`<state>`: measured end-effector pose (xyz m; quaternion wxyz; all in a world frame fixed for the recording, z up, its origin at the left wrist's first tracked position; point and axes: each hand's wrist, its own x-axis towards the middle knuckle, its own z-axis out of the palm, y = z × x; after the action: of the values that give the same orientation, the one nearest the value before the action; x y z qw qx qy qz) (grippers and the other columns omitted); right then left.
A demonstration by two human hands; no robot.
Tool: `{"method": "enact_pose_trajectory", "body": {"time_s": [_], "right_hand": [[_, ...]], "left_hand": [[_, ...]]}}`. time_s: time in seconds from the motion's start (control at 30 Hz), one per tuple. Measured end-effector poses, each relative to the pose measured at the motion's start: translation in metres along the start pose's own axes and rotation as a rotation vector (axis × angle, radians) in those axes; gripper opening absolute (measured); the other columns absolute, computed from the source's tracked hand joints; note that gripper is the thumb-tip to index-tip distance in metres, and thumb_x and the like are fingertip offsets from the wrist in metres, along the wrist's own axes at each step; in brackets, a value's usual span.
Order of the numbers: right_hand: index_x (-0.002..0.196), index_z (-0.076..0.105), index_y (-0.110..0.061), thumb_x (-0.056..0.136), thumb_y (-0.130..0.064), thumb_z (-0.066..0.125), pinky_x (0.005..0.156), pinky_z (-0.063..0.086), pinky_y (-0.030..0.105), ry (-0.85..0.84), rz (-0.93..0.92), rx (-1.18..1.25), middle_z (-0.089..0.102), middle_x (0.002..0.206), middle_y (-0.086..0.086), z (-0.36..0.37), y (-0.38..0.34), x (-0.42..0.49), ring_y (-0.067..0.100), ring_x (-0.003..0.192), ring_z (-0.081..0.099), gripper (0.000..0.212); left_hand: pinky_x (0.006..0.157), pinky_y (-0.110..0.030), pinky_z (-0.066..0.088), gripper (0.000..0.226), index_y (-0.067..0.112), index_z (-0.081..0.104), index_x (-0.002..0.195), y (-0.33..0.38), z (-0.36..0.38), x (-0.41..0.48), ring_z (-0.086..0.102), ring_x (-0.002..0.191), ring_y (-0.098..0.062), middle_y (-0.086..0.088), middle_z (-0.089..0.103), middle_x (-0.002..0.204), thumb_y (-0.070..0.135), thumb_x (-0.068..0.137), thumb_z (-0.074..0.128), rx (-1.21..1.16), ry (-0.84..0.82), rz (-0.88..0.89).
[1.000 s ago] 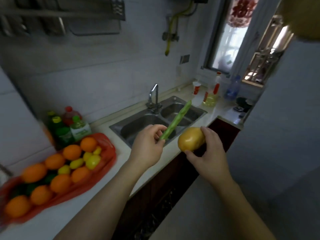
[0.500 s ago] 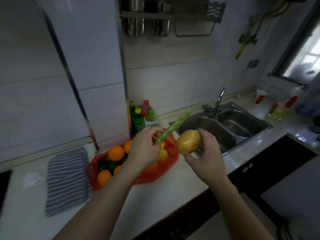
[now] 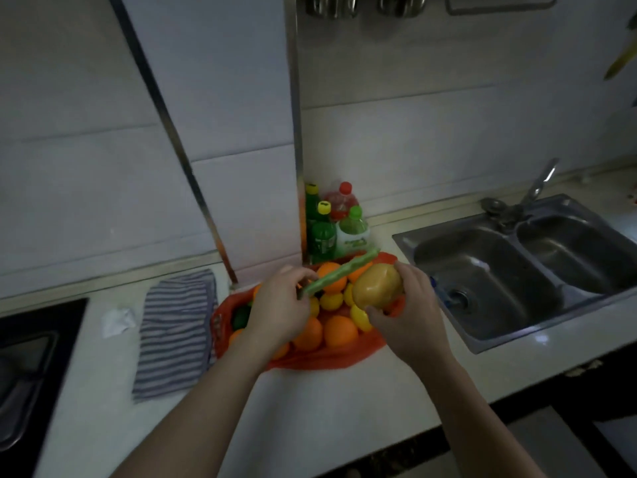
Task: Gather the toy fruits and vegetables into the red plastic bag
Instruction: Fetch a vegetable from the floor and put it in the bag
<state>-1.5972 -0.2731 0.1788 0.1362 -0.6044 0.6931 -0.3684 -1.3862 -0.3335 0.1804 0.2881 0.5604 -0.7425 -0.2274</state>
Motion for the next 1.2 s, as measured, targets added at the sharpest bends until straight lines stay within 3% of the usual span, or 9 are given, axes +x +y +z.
{"method": "enact_pose_trajectory", "body": {"time_s": [0.13, 0.33, 0.6, 0.77, 0.93, 1.2], "right_hand": [[0.141, 0.037, -0.022, 0.068, -0.037, 0.08, 0.094, 0.039, 0.028, -0.074, -0.009, 0.013, 0.04, 0.137, -0.003, 0.021, 0.023, 0.025, 0.013, 0.122, 0.041, 0.086], [0.141, 0.034, -0.028, 0.069, -0.04, 0.079, 0.098, 0.046, 0.041, -0.184, 0.039, 0.056, 0.036, 0.141, -0.005, 0.046, 0.05, 0.045, 0.016, 0.126, 0.039, 0.086], [0.14, 0.036, -0.027, 0.071, -0.038, 0.078, 0.093, 0.04, 0.03, -0.27, 0.085, 0.049, 0.036, 0.139, -0.006, 0.086, 0.059, 0.052, 0.014, 0.125, 0.038, 0.082], [0.143, 0.033, -0.025, 0.072, -0.04, 0.075, 0.098, 0.039, 0.031, -0.321, 0.114, 0.009, 0.034, 0.143, -0.005, 0.112, 0.063, 0.057, 0.015, 0.13, 0.034, 0.084], [0.142, 0.031, -0.025, 0.074, -0.04, 0.074, 0.097, 0.036, 0.03, -0.354, 0.153, -0.026, 0.034, 0.142, -0.003, 0.125, 0.072, 0.058, 0.018, 0.13, 0.034, 0.082], [0.146, 0.027, -0.024, 0.075, -0.042, 0.073, 0.103, 0.035, 0.036, -0.381, 0.171, -0.081, 0.028, 0.147, -0.001, 0.132, 0.078, 0.064, 0.02, 0.135, 0.029, 0.086]], "left_hand": [[0.071, -0.038, 0.048, 0.033, 0.028, 0.067, 0.099, -0.014, 0.015, 0.012, 0.056, 0.086, -0.02, 0.004, 0.061, 0.095, 0.003, 0.079, 0.06, 0.053, -0.017, -0.058], [0.066, -0.044, 0.049, 0.034, 0.028, 0.068, 0.099, -0.041, 0.042, 0.021, 0.053, 0.08, -0.018, 0.004, 0.057, 0.09, 0.004, 0.078, 0.056, 0.117, -0.064, -0.163], [0.065, -0.045, 0.048, 0.035, 0.026, 0.067, 0.109, -0.084, 0.069, 0.026, 0.051, 0.078, -0.018, 0.003, 0.056, 0.102, 0.003, 0.086, 0.054, 0.121, -0.188, -0.239], [0.058, -0.031, 0.04, 0.033, 0.028, 0.065, 0.109, -0.106, 0.083, 0.03, 0.042, 0.073, -0.01, 0.009, 0.051, 0.102, 0.004, 0.089, 0.053, 0.134, -0.253, -0.231], [0.069, -0.041, 0.049, 0.032, 0.025, 0.067, 0.107, -0.12, 0.092, 0.03, 0.052, 0.089, -0.015, 0.008, 0.056, 0.104, 0.003, 0.087, 0.054, 0.115, -0.255, -0.211], [0.067, -0.042, 0.048, 0.029, 0.026, 0.065, 0.107, -0.126, 0.103, 0.031, 0.053, 0.086, -0.014, 0.008, 0.057, 0.104, 0.005, 0.089, 0.057, 0.063, -0.239, -0.159]]}}
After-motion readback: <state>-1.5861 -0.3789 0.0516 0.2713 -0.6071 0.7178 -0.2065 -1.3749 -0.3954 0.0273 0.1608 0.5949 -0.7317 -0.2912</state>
